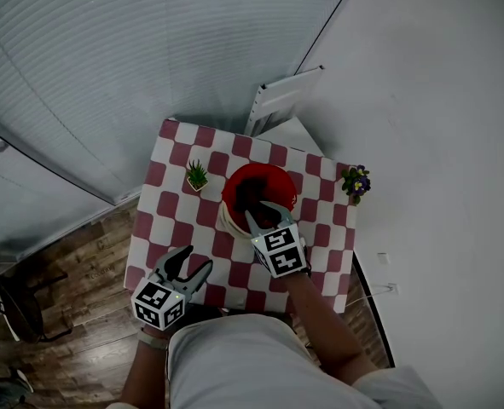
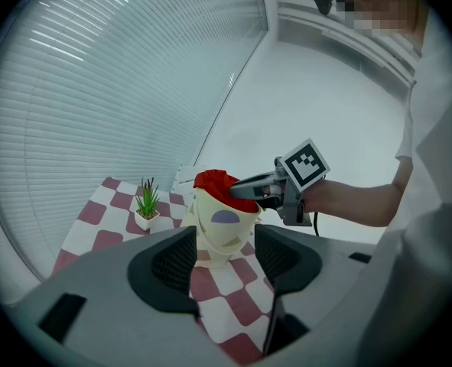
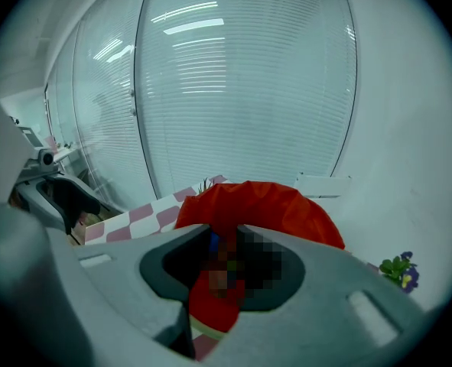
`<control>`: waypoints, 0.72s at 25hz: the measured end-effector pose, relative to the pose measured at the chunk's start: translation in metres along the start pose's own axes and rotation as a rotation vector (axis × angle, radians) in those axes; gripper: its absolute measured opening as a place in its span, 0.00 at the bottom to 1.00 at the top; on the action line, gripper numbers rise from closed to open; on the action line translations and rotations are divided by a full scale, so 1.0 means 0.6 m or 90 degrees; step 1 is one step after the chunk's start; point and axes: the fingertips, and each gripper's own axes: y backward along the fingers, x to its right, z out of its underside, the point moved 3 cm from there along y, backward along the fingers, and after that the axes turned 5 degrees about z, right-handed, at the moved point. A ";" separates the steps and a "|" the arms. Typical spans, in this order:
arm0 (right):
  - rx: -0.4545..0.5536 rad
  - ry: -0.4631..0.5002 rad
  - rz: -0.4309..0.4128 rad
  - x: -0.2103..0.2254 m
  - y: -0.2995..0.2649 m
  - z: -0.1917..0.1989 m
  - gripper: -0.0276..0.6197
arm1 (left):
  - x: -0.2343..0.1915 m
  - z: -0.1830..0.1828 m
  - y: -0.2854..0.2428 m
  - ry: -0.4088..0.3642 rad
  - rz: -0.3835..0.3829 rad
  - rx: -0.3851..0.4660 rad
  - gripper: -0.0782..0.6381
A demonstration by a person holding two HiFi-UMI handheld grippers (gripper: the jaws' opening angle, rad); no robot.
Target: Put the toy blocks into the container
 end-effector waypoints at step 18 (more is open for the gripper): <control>0.151 -0.121 0.062 0.034 0.168 -0.025 0.18 | 0.047 -0.134 -0.030 -0.091 0.069 0.036 0.43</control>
